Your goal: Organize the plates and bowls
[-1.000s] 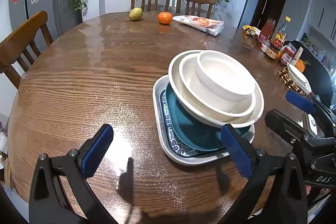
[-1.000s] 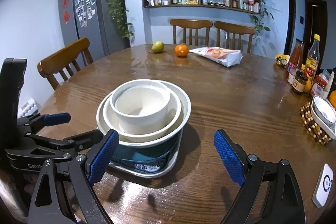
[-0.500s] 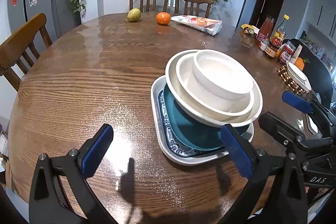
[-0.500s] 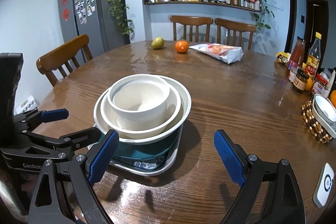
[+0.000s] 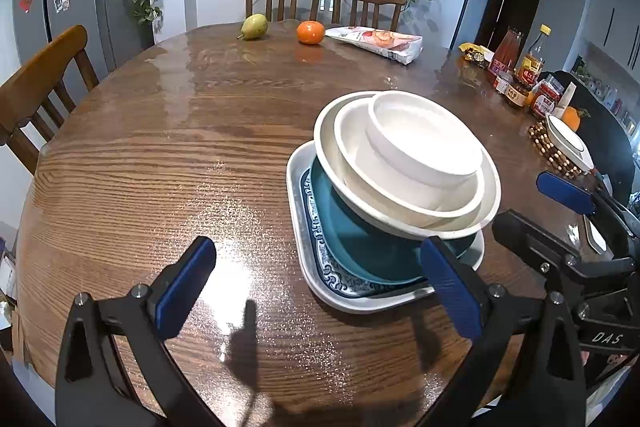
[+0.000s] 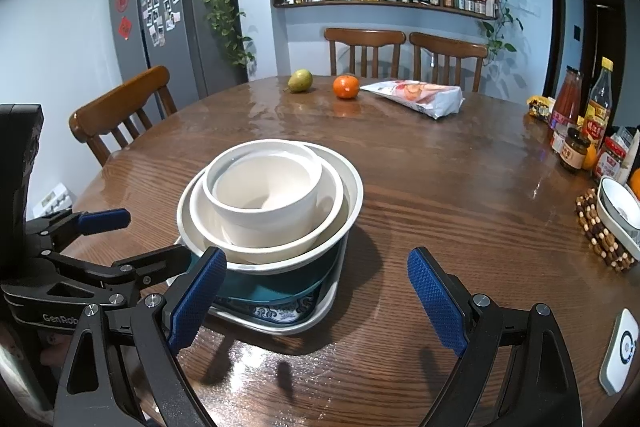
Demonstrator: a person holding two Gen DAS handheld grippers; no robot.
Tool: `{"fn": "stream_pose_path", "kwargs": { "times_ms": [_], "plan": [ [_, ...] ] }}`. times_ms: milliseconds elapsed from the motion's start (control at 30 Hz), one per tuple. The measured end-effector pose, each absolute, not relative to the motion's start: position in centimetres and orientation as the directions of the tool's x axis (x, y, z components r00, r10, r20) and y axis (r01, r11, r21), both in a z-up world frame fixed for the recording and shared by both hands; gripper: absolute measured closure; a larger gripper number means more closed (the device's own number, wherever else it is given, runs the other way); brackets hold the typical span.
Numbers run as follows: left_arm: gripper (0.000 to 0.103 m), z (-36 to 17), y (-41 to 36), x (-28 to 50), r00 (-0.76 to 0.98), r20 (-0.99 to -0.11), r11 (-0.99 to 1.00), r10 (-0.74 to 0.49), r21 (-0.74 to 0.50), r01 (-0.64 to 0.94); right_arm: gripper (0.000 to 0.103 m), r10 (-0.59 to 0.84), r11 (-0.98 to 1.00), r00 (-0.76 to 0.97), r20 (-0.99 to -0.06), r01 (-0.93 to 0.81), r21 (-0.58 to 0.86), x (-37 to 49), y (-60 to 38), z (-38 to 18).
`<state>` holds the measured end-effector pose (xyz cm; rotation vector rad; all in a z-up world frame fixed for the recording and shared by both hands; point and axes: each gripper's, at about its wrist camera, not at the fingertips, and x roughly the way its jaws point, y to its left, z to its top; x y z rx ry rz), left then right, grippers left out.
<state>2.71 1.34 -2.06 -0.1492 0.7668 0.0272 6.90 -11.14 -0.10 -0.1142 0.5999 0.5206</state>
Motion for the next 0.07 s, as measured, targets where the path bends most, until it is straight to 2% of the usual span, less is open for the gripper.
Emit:
{"fn": "stream_pose_path", "kwargs": {
  "times_ms": [67],
  "plan": [
    [0.001, -2.24, 1.34, 2.75, 0.716, -0.698, 0.989, -0.031, -0.123, -0.078, 0.011, 0.433, 0.866, 0.701, -0.567, -0.499, 0.045, 6.84, -11.05, -0.19]
  ]
}}
